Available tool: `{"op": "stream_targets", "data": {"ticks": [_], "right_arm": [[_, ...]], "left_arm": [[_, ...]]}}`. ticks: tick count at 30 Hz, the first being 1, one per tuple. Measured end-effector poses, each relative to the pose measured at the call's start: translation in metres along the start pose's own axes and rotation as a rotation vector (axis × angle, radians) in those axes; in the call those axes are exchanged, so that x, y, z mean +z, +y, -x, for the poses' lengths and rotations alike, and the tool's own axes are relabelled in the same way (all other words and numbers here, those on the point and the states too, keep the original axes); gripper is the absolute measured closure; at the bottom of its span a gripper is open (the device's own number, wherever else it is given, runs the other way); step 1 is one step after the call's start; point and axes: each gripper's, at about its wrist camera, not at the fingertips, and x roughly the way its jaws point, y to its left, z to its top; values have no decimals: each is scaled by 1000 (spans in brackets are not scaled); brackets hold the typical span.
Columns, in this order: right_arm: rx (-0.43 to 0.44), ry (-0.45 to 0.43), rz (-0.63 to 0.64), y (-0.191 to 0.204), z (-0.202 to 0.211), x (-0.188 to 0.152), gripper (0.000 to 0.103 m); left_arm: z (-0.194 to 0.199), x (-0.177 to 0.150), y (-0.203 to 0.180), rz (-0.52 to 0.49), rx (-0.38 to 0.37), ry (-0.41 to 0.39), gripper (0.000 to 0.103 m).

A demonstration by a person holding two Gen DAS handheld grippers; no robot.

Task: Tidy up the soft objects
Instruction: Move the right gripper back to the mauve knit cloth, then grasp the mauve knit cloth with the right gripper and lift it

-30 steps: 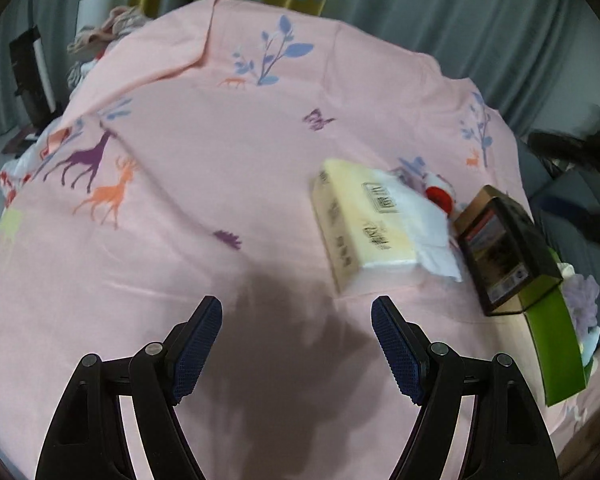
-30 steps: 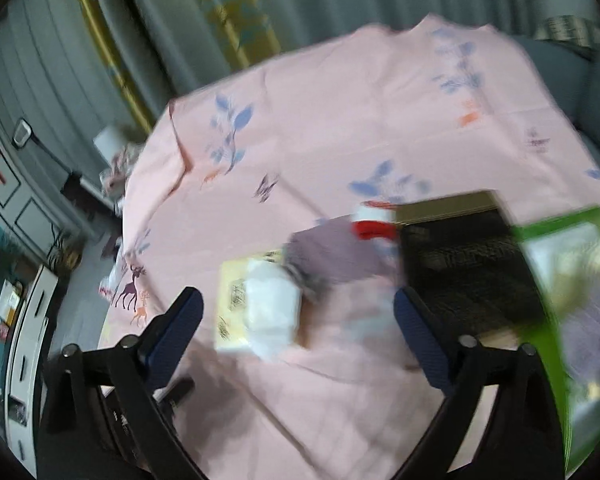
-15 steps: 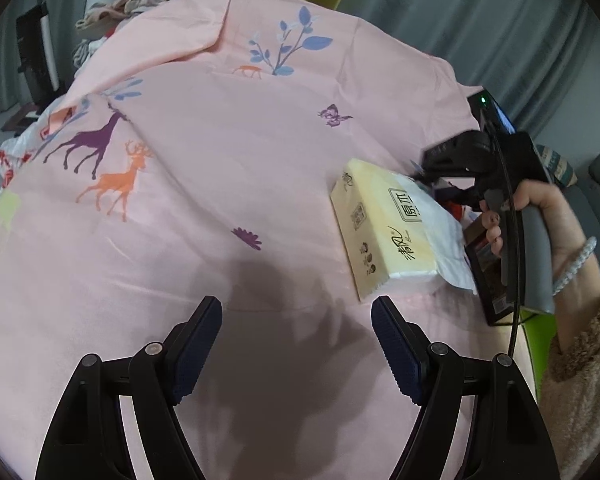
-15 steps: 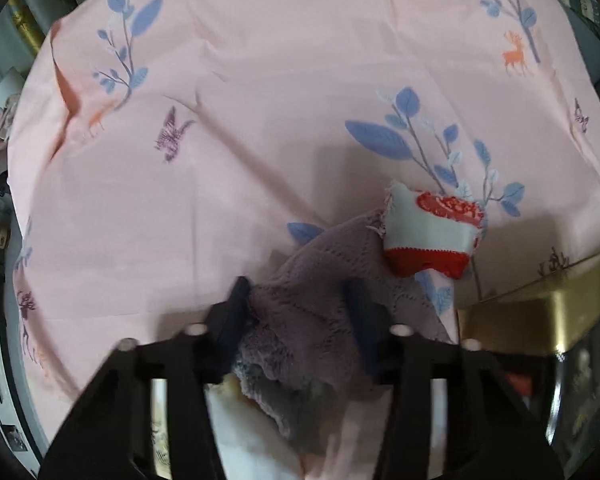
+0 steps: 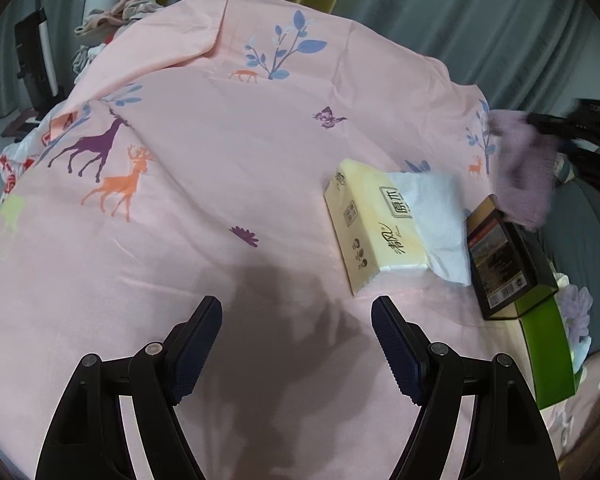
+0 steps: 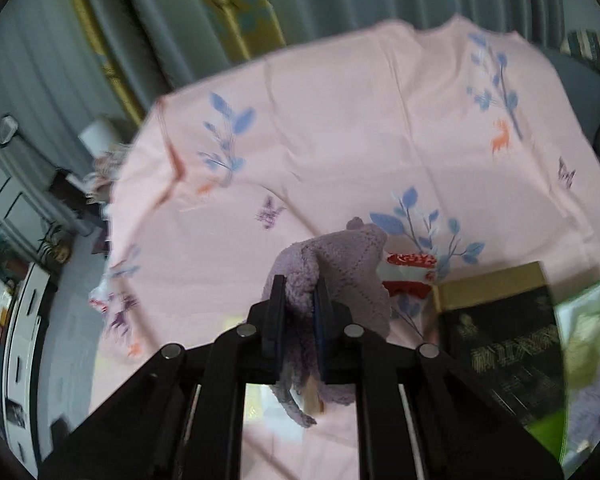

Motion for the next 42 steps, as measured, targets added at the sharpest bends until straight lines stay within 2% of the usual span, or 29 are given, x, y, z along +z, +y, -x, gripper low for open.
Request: {"op": "stream_targets", "data": {"ticks": [4,9,11,14,17,18,20,21,22,23,26,29,33,37,40,42], "right_arm": [[-8,-57,64,10,53,-22,91],[-33,-13,166,24,64,-69,91],[-32,29,185,26,56,-97,91],[33,134,175,29,21,-138,91],[140,264,67,25,-20,-171,90],[155,295,37,24,-32,-179,90],[134,313,-1,17,-48,-190,86],[122,314,-15,13,-51,-194,82],[124,316,-35,9,-51,-196,67],[131,315,-55,5,-49,-196,56],[113,279,-71,-4,-33,-193,44],[83,234,-78,-12,-20,-188,31],[97,243,-115,-25,-19,-185,29],[157,279,-139,-23,-29,-190,29],[164,299,-131,-20,-40,-191,28],[164,328,-142,-19,-51,-193,28]], "left_arm": [[5,-3,-5,-15,-13,-2,25],[9,-7,-10,-36,-24,7,25],[11,-7,-9,-26,-30,9,25],[13,-7,-4,-16,-31,8,25],[11,-7,0,-3,-19,19,25],[11,-8,2,7,-18,23,25],[8,-11,2,17,-25,41,25],[7,-13,1,12,-30,55,25],[6,-15,0,4,-36,68,25],[6,-17,-3,-9,-48,80,25],[7,-24,-9,-32,-79,105,25],[6,-31,-17,-39,-155,142,25],[4,-41,-29,-60,-224,181,25],[2,-54,-38,-92,-221,200,26],[-2,-59,-45,-114,-223,205,38],[-10,-64,-49,-112,-240,231,54]]}}
